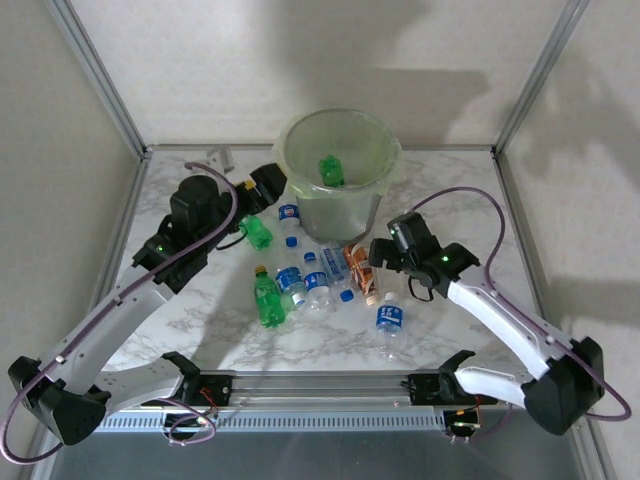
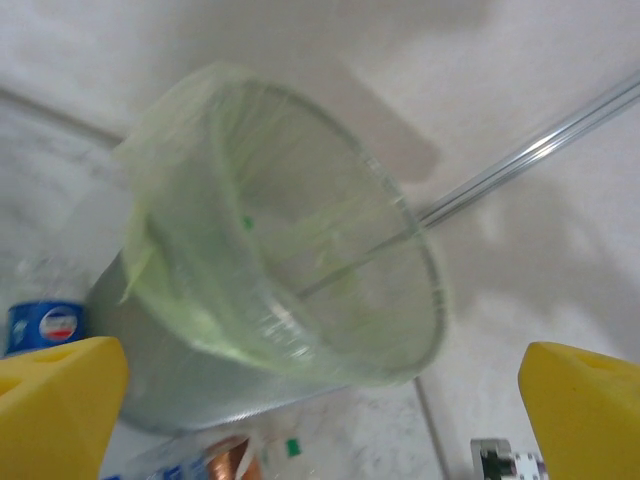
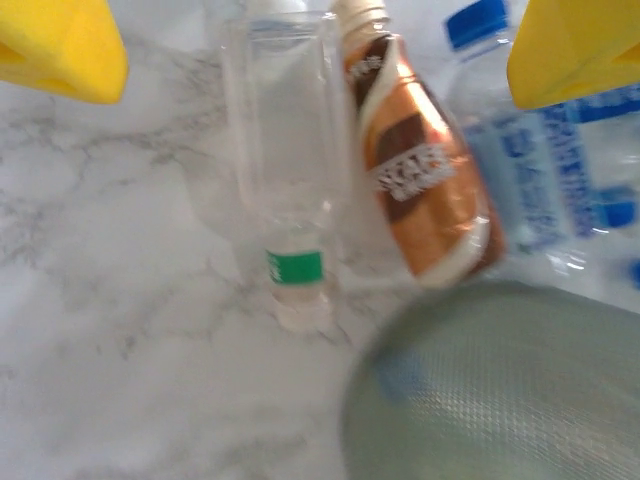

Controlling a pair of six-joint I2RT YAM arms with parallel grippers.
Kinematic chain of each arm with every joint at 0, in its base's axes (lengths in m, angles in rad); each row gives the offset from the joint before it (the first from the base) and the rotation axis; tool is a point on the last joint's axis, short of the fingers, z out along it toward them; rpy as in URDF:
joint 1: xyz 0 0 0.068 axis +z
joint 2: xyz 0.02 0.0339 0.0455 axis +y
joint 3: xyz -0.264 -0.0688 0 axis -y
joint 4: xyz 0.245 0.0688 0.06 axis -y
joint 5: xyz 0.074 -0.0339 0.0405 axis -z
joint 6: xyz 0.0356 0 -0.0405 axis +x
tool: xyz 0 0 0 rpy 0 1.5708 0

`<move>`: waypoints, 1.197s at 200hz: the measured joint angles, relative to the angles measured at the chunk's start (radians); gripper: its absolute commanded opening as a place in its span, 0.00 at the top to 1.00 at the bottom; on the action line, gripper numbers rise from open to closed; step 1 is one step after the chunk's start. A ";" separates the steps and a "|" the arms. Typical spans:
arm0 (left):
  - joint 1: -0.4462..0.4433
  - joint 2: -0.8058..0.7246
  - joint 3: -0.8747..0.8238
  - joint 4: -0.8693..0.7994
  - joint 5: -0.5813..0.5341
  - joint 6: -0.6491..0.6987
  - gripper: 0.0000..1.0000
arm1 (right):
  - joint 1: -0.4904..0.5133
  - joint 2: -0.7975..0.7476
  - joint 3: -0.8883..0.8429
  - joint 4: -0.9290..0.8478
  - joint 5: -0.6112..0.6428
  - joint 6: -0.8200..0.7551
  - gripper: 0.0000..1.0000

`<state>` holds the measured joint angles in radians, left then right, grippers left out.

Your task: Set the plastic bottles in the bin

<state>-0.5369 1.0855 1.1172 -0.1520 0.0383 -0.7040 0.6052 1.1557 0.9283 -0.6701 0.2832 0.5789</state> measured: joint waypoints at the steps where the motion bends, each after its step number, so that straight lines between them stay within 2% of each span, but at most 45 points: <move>1: 0.000 0.000 -0.003 -0.002 0.000 -0.001 0.00 | -0.003 0.005 -0.002 0.000 -0.002 0.000 0.03; 29: 0.004 -0.006 -0.035 -0.028 -0.010 -0.013 0.00 | -0.056 0.096 -0.021 0.013 -0.061 -0.010 0.04; 78: 0.034 -0.041 -0.072 -0.035 -0.046 -0.054 0.04 | -0.079 0.208 -0.021 0.059 -0.105 -0.014 0.06; 149: 0.063 -0.040 -0.097 -0.050 -0.042 -0.087 0.06 | -0.102 0.270 -0.055 0.113 -0.155 -0.014 0.08; 239: 0.069 -0.036 -0.139 -0.045 -0.011 -0.133 0.10 | -0.102 0.362 -0.055 0.144 -0.154 -0.014 0.14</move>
<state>-0.4675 1.0496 0.9783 -0.1974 0.0277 -0.8371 0.5034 1.5173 0.8738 -0.5262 0.1295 0.5648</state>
